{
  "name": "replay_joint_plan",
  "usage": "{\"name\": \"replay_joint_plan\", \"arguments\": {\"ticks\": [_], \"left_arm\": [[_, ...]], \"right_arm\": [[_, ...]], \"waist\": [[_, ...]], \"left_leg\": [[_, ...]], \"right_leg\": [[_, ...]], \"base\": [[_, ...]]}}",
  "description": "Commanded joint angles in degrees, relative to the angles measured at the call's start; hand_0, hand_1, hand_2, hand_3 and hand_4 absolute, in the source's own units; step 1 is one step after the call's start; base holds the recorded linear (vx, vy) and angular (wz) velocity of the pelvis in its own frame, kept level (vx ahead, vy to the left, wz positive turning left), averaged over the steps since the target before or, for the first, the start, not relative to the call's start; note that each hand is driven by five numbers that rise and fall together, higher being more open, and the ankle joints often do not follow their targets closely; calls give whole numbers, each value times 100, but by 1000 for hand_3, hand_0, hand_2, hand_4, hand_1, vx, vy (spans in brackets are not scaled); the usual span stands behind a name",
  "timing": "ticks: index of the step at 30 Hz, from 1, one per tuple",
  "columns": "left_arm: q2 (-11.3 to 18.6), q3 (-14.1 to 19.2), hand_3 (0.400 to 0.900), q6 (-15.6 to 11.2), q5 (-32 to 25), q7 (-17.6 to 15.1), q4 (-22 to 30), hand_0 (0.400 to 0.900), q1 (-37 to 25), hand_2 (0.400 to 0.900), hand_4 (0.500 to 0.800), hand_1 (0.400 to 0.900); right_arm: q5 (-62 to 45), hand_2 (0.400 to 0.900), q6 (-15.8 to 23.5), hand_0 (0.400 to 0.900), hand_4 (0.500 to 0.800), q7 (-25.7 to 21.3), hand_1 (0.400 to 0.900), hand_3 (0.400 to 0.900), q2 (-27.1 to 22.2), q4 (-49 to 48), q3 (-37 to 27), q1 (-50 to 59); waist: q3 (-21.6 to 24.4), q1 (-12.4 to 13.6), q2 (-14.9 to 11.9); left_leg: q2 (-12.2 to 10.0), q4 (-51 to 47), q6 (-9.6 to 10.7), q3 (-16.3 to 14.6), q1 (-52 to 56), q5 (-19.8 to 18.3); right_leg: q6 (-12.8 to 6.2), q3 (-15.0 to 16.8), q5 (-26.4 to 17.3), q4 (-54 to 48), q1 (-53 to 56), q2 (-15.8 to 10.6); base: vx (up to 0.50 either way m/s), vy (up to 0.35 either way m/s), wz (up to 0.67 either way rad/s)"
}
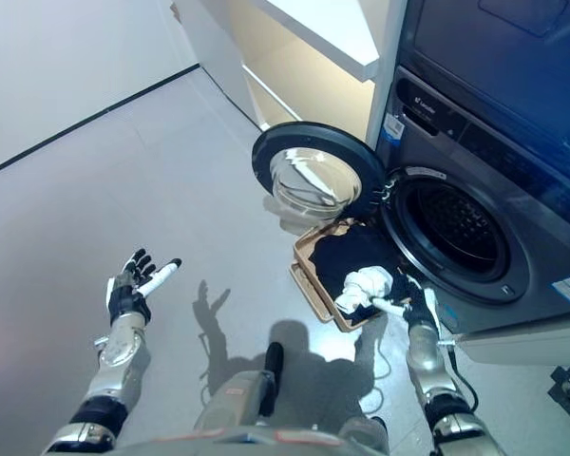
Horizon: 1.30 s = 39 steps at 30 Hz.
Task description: Put the clothes in the basket into the washing machine.
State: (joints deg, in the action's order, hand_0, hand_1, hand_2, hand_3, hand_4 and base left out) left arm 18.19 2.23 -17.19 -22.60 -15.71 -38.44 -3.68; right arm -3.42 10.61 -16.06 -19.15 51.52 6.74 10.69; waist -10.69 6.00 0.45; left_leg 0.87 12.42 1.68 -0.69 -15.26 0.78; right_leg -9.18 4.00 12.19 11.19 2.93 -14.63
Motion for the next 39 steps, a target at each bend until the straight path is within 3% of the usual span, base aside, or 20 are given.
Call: {"name": "replay_joint_plan", "arguments": {"ticks": [1,3,4,5,8,9,11,12,15,17,18,21,24,26,27,28,30,39], "left_arm": [[494,129,900,-508,-147,-277,496,900,200,900,800,900],[508,156,900,-508,-200,-289,583,900,180,900,800,900],[525,162,900,-517,-203,-296,585,900,165,900,800,900],[525,203,900,-523,-204,-317,601,900,171,900,800,900],[491,278,900,-545,-302,-318,574,900,146,900,800,900],[468,274,900,-574,-373,-292,546,900,102,900,800,900],[463,259,900,-580,-402,-287,488,900,76,900,800,900],[441,227,900,-598,-486,-319,411,900,-27,900,800,900],[430,240,900,-619,-519,-329,446,900,-32,900,800,900],[422,291,900,-641,-591,-329,464,900,-23,900,800,900],[410,331,900,-662,-674,-349,488,900,-38,900,800,900],[367,356,900,-705,-765,-395,602,900,-97,900,800,900],[300,250,900,-720,-862,-401,747,900,-175,900,800,900],[310,42,900,-721,-931,-438,760,900,-436,900,800,900],[312,46,900,-722,-931,-437,757,900,-443,900,800,900],[360,-182,900,-706,-932,-408,848,900,-679,900,800,900],[403,-402,900,-694,-908,-410,1049,900,-888,900,800,900],[422,-673,900,-688,-420,-416,2376,900,-962,900,800,900]], "right_arm": [[-206,900,294,900,800,-247,900,900,-354,-196,100,85],[-243,900,287,900,800,-255,900,900,-360,-214,155,181],[-262,900,294,900,800,-260,900,900,-346,-216,211,233],[-276,900,283,900,800,-258,900,900,-311,-218,239,250],[-284,900,276,900,800,-237,900,900,-267,-160,344,392],[-276,900,276,900,800,-223,900,900,-293,-78,383,491],[-277,900,281,900,800,-228,900,900,-301,4,390,540],[-314,900,288,900,800,-248,900,900,-282,102,393,646],[-337,900,303,900,800,-270,900,900,-311,163,391,704],[-291,900,283,900,800,-254,900,900,-355,157,430,783],[-264,900,273,900,800,-251,900,900,-419,86,476,835],[-209,900,258,900,800,-246,900,900,-531,99,472,869],[173,900,146,900,800,-324,900,900,-801,371,688,1176],[449,900,35,900,800,-509,900,900,-984,841,823,1516],[449,900,37,900,800,-508,900,900,-982,847,824,1526],[229,900,-64,900,800,-639,900,900,-978,1425,653,1774],[-67,900,-121,900,800,-737,900,900,-988,1877,471,2033],[-579,900,-84,900,800,-666,900,900,-1346,2220,125,2447]], "waist": [[489,101,-157],[407,35,-111],[347,10,-80],[285,13,-59],[114,-100,-41],[51,-132,-9],[6,-184,-10],[-113,-284,-73],[-257,-410,-118],[-355,-480,-197],[-468,-515,-282],[-531,-489,-390],[-577,-462,-341],[-721,-523,-238],[-701,-547,-251],[-819,-616,-131],[-938,-616,46],[-1242,-481,448]], "left_leg": [[-61,142,-100,444,-847,251],[102,130,-263,515,-669,109],[132,121,-330,541,-583,69],[184,124,-396,498,-473,-14],[268,31,-464,506,-7,-228],[250,-9,-451,528,119,-312],[276,2,-452,575,199,-356],[334,-10,-419,624,404,-499],[371,12,-371,737,632,-659],[373,115,-331,862,783,-830],[356,277,-278,985,805,-976],[226,470,-163,1169,674,-1117],[24,349,-2,1338,554,-1016],[-212,304,99,1213,224,-841],[-189,286,97,1228,192,-806],[-452,183,172,786,-75,-648],[-598,99,234,535,-269,-489],[-238,801,136,413,-1319,-766]], "right_leg": [[-36,274,-2398,694,248,-302],[126,433,-2954,1345,-17,-246],[176,477,-2999,1621,-184,-182],[191,355,-3070,1797,-311,-277],[279,178,-2558,1674,-824,-241],[321,30,-2000,1302,-1091,-128],[294,-53,-1867,1063,-1106,-103],[198,-179,-1599,303,-1376,69],[81,-243,-1770,-252,-1480,144],[-10,-177,-1967,-469,-1672,184],[-53,9,-2105,-436,-1837,224],[12,-19,-1956,-375,-1881,355],[63,-338,-1858,-263,-1991,381],[90,-614,-1836,-219,-2166,304],[85,-626,-1854,-231,-2190,280],[82,-845,-1843,-186,-2389,127],[93,-964,-1816,-116,-2564,48],[33,-681,-1903,306,-3594,-181]], "base": [[176,259,25],[174,282,22],[143,277,3],[125,232,-3],[173,147,5],[192,46,11],[168,-21,23],[227,-81,45],[231,-109,49],[195,-169,44],[124,-211,44],[119,-263,57],[50,-212,64],[-84,-156,87],[-145,-102,101],[-119,-38,75],[-101,-5,48],[-57,78,-7]]}}
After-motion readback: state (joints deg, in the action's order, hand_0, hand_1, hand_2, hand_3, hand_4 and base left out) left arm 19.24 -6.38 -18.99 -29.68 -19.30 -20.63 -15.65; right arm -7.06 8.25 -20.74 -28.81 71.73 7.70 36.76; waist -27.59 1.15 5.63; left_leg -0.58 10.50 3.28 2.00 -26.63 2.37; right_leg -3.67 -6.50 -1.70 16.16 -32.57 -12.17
